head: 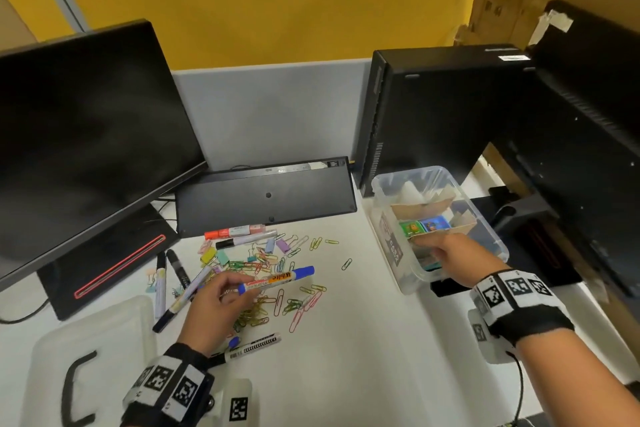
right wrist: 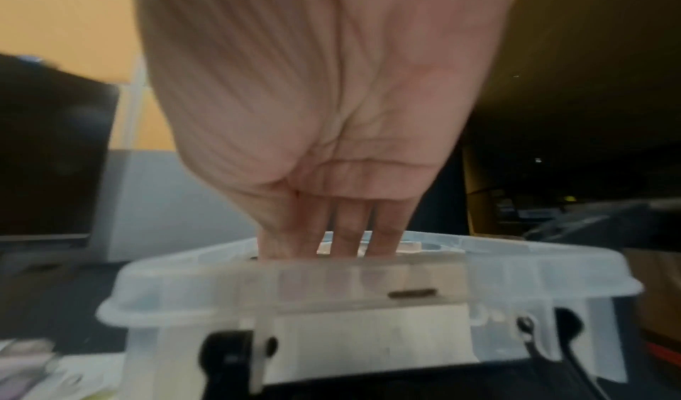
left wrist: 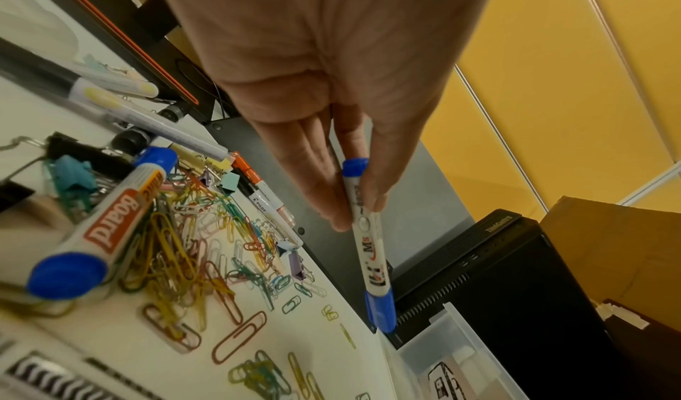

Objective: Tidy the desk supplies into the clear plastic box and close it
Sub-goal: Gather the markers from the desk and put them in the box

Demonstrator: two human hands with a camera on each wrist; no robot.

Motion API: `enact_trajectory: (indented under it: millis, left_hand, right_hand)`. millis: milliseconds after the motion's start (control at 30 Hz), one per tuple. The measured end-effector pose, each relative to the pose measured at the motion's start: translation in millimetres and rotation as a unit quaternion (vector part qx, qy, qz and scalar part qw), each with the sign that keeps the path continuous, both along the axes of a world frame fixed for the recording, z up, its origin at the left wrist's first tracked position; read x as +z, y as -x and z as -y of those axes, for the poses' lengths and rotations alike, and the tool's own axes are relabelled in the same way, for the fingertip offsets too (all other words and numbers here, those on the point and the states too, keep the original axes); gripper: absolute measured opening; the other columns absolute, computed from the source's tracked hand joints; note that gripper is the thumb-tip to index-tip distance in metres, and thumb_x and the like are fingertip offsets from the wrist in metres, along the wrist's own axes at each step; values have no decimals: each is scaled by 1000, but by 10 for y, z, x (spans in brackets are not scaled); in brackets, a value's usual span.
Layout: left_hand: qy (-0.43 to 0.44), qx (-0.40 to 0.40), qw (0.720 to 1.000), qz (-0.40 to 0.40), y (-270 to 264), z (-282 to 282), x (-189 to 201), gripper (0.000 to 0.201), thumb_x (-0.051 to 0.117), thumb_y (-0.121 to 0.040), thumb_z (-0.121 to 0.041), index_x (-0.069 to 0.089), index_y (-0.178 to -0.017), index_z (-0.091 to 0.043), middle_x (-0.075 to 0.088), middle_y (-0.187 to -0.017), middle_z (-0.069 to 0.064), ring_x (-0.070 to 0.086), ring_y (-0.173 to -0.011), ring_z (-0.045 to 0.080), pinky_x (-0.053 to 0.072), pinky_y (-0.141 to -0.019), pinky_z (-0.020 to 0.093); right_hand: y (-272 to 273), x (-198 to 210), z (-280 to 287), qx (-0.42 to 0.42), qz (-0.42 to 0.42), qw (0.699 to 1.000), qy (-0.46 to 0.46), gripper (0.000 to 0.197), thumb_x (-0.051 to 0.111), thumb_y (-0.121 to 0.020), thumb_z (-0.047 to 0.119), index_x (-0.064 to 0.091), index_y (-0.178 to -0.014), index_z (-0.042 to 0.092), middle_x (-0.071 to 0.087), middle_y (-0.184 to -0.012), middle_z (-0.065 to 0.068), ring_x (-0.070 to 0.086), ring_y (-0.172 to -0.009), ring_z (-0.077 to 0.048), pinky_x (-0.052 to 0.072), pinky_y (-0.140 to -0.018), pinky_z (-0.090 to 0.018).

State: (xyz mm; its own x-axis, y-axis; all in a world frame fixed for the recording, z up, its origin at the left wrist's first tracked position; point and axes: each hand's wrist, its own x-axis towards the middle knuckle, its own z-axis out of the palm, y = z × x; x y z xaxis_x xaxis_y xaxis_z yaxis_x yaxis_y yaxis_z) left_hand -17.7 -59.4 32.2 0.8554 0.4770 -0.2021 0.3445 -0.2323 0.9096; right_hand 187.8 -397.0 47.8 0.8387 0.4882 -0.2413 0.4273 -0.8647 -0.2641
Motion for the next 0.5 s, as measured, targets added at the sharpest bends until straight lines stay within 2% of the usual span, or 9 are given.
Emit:
enact_trajectory:
  millis: [33, 100, 167, 233, 267, 333, 400, 500]
  left_hand:
    - [1, 2, 1000, 0, 1, 23, -18, 15, 69, -82, -9, 64, -96, -10, 65, -97, -4, 67, -84, 7, 52, -61, 11]
    - [13, 4, 1000, -3, -10, 82, -53, 13, 69, -81, -7, 62, -92, -7, 68, -95, 1, 68, -75, 4, 52, -58, 11]
    - [35, 0, 999, 2, -47, 170, -62, 12, 69, -81, -6, 61, -90, -7, 70, -95, 5, 70, -73, 8, 53, -55, 16]
    - [48, -18, 999, 14, -117, 332, -11, 10, 68, -82, -7, 61, -88, -9, 71, -89, 3, 68, -71, 9, 51, -52, 17]
    - [42, -33, 998, 23, -165, 440, 29, 9, 68, -82, -7, 62, -88, -10, 70, -86, 1, 66, -70, 6, 51, -52, 17]
    - [3, -63, 997, 47, -303, 696, 116, 8, 68, -83, -10, 63, -88, -14, 67, -86, -3, 63, -72, 2, 52, -57, 18]
    - [-34, -89, 992, 84, -486, 966, 167, 10, 69, -83, -14, 63, -87, -20, 67, -89, -7, 61, -79, 2, 51, -66, 15]
    - [-126, -136, 975, 119, -833, 1376, 173, 9, 67, -83, -28, 60, -89, -30, 62, -90, -14, 55, -85, 2, 43, -74, 16]
  right_hand:
    - [-13, 0, 50, -41, -1, 999, -23, 33, 45, -95, 20, 64, -115, 39, 63, -122, 7, 59, -109, -18, 48, -97, -37]
    - [-65, -60, 200, -123, 53, 987, -91, 39, 42, -92, 9, 66, -114, 31, 64, -121, 1, 58, -107, -21, 48, -93, -38]
    - [-49, -117, 318, -180, 168, 962, -118, 35, 45, -88, 7, 64, -115, 21, 61, -120, -3, 53, -107, -24, 47, -91, -41]
    - [-9, -243, 403, -237, 253, 933, -97, 36, 49, -89, 11, 56, -125, 13, 52, -130, -7, 47, -117, -28, 42, -96, -44]
    - [16, -322, 441, -258, 264, 925, -85, 41, 50, -90, 14, 49, -132, 10, 46, -138, -10, 43, -125, -30, 38, -101, -46]
    - [23, -500, 489, -310, 218, 919, -107, 50, 45, -94, 18, 36, -141, 4, 35, -147, -16, 34, -134, -34, 32, -108, -49]
    - [24, -612, 489, -345, 144, 910, -183, 51, 38, -98, 20, 26, -146, 5, 31, -148, -18, 32, -135, -35, 32, -109, -49]
    - [42, -664, 462, -352, 135, 896, -235, 50, 34, -100, 19, 23, -147, 7, 31, -145, -16, 36, -132, -34, 36, -106, -48]
